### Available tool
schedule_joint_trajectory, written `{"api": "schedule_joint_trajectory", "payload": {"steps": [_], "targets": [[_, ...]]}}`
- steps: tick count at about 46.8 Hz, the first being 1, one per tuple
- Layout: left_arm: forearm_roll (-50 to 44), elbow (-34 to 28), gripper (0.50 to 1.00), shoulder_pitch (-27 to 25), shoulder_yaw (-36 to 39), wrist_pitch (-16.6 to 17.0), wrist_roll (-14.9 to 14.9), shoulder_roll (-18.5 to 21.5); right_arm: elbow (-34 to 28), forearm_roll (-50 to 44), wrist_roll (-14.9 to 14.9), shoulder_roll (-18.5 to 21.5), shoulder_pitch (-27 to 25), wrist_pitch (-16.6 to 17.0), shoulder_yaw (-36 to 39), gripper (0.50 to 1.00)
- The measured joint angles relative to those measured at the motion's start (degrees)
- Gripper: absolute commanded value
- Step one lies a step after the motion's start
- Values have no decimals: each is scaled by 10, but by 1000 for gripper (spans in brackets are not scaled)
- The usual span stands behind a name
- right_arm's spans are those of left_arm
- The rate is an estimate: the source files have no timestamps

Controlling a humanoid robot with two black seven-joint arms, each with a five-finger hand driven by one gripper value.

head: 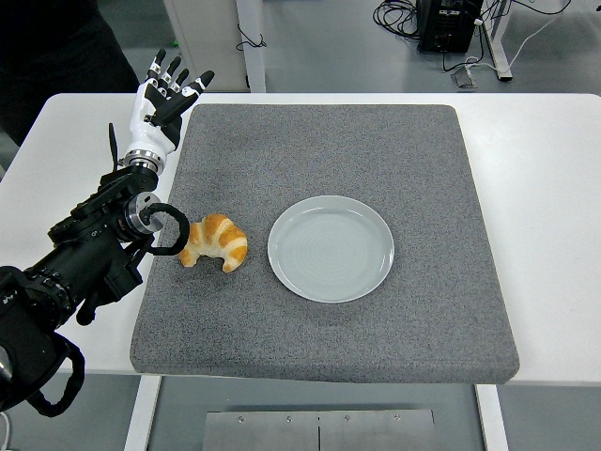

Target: Place the bread on the plate

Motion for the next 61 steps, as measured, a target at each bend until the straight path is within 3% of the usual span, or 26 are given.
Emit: {"api": "schedule_joint_trajectory", "payload": {"steps": [39,61], "targets": [[13,0,971,-9,3,2,8,1,0,0,0,0,0,0,0,1000],[65,-26,966,-64,87,4,67,87,0,0,0,0,0,0,0,1000]]}}
